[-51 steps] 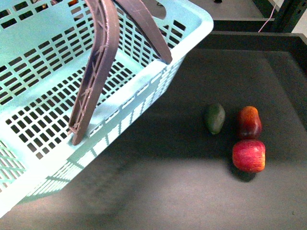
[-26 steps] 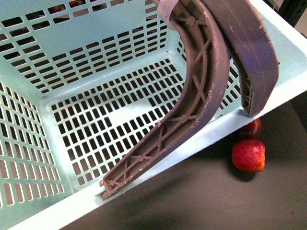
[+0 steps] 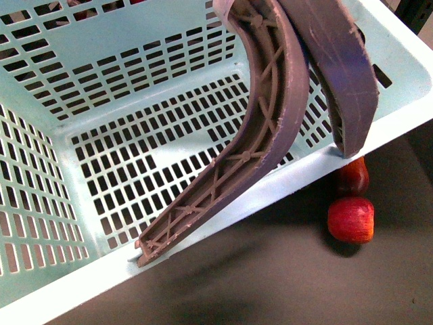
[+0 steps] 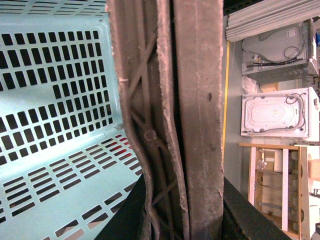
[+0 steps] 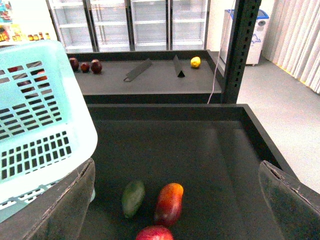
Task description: Pick apple with right arm and hold basket with left
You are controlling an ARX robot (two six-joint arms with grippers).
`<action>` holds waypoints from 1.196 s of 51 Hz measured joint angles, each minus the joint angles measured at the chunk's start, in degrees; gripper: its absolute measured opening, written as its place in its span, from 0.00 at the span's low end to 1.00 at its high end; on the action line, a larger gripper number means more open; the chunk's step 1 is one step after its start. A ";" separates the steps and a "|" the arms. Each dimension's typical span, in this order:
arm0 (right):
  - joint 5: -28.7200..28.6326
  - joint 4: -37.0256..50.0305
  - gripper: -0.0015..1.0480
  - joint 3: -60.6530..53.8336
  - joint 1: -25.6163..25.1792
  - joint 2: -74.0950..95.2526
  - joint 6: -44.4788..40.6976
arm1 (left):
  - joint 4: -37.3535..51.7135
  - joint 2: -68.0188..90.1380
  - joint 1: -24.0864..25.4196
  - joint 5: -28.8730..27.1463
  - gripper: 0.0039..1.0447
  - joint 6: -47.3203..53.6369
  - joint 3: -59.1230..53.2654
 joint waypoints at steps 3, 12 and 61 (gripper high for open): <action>1.03 -1.55 0.92 0.44 0.26 0.85 0.50 | 0.00 0.00 0.00 -0.07 0.19 0.02 0.00; 7.04 -20.46 0.92 8.02 1.53 16.24 6.54 | 0.00 0.00 0.02 -0.09 0.19 0.15 0.15; 0.24 39.41 0.92 27.56 -1.25 121.92 -13.33 | 0.02 0.00 0.07 -0.17 0.19 0.35 0.20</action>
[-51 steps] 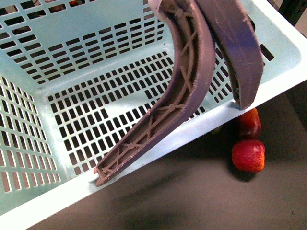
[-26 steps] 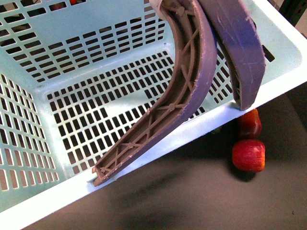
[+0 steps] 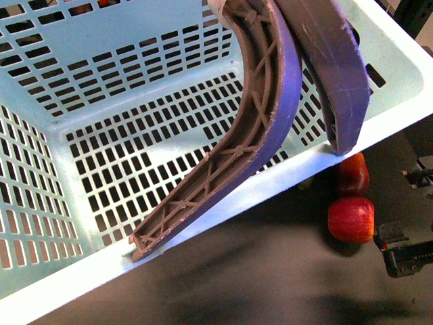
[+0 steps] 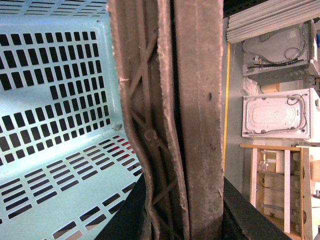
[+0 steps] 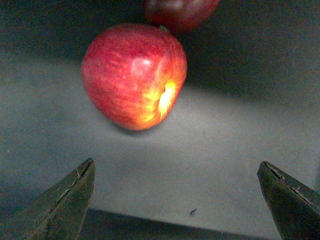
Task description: Pick apple with right arm and hold basket with left
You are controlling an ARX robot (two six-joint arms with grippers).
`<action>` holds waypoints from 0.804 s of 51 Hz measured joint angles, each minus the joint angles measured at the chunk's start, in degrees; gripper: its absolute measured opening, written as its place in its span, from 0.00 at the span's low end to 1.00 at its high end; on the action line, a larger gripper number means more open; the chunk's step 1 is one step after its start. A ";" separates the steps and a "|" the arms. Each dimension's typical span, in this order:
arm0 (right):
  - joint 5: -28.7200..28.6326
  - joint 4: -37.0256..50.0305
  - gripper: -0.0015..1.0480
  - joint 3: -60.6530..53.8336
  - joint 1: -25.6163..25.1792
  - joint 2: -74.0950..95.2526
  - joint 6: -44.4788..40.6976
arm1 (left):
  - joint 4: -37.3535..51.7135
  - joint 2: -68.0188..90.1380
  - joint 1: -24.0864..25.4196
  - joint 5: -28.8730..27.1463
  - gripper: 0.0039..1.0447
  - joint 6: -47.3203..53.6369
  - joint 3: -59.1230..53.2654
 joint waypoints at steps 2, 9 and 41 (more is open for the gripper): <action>0.02 -0.83 0.92 1.11 0.31 0.35 0.13 | 0.00 0.00 0.00 0.02 0.19 -0.02 0.00; 0.07 -3.43 0.92 4.48 1.55 1.66 0.24 | 0.00 0.00 0.00 0.11 0.19 -0.02 0.00; -1.11 -12.68 0.92 15.74 5.35 8.48 0.24 | 0.00 0.00 0.00 0.11 0.19 -0.02 0.00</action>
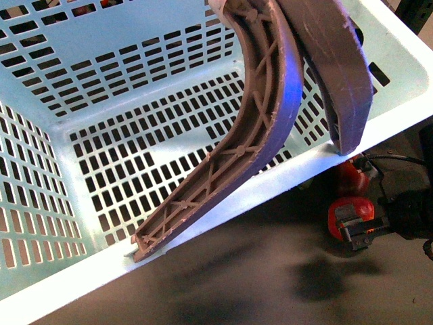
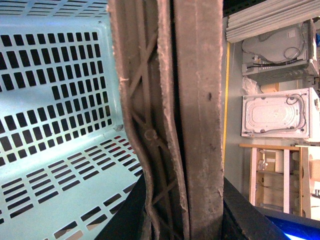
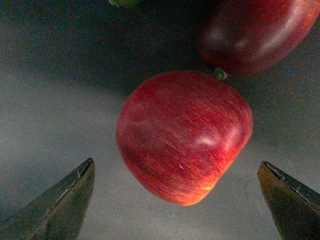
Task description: Pick apple with right arm and hold basket with left
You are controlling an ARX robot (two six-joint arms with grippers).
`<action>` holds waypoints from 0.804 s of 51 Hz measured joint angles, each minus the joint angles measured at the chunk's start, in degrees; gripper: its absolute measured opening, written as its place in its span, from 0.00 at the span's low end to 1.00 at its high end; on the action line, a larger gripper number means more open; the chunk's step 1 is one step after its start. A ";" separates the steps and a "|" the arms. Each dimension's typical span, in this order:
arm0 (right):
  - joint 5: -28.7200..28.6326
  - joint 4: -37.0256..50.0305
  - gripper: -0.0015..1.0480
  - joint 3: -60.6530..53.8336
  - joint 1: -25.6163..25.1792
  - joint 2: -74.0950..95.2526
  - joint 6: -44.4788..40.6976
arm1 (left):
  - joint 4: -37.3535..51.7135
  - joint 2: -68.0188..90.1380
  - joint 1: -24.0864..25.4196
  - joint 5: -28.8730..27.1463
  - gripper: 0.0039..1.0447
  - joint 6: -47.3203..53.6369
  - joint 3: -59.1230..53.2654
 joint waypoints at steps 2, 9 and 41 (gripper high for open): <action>0.04 -0.46 0.92 0.94 0.31 0.85 0.00 | 0.00 0.00 0.00 0.00 0.19 0.00 0.00; 0.48 -1.92 0.92 3.34 0.74 2.86 0.00 | 0.00 0.00 0.00 0.04 0.19 0.00 0.00; 1.75 -3.63 0.92 8.09 1.01 7.65 0.00 | 0.00 0.00 0.00 0.02 0.19 0.00 0.00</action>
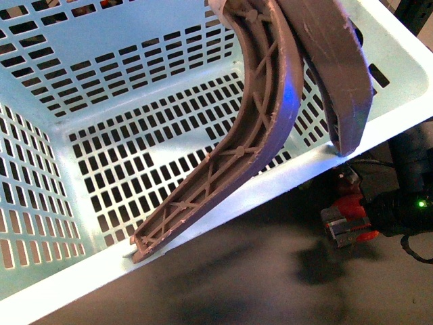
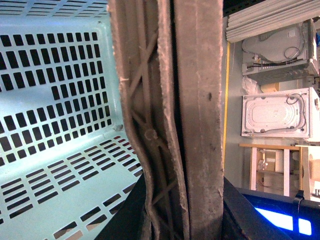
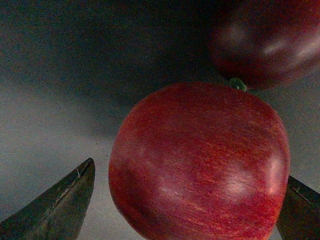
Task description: Pick apple with right arm and hold basket with left
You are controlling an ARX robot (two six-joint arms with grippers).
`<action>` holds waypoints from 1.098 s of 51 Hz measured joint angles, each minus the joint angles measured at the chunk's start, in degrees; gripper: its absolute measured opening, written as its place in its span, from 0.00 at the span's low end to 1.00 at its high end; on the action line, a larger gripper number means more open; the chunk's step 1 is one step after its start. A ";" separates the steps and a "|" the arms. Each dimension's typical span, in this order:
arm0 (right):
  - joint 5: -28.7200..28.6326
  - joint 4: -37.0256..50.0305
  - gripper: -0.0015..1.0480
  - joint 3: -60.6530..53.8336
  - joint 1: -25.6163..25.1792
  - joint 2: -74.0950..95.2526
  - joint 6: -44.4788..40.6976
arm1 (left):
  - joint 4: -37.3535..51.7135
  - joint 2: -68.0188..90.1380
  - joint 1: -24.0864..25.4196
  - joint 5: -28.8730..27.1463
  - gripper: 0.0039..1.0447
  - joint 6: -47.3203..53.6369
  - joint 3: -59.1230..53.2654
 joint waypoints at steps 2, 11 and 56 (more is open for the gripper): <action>0.00 0.09 0.91 -0.02 -0.11 0.02 0.02 | 0.00 0.00 0.00 0.00 0.19 0.00 0.00; 0.35 0.96 0.73 -0.26 -0.76 0.07 0.02 | 0.00 0.00 0.00 0.00 0.19 0.00 0.00; -7.39 2.49 0.63 -16.02 -10.75 -27.30 -5.64 | 0.00 0.00 0.00 -0.02 0.19 0.00 0.00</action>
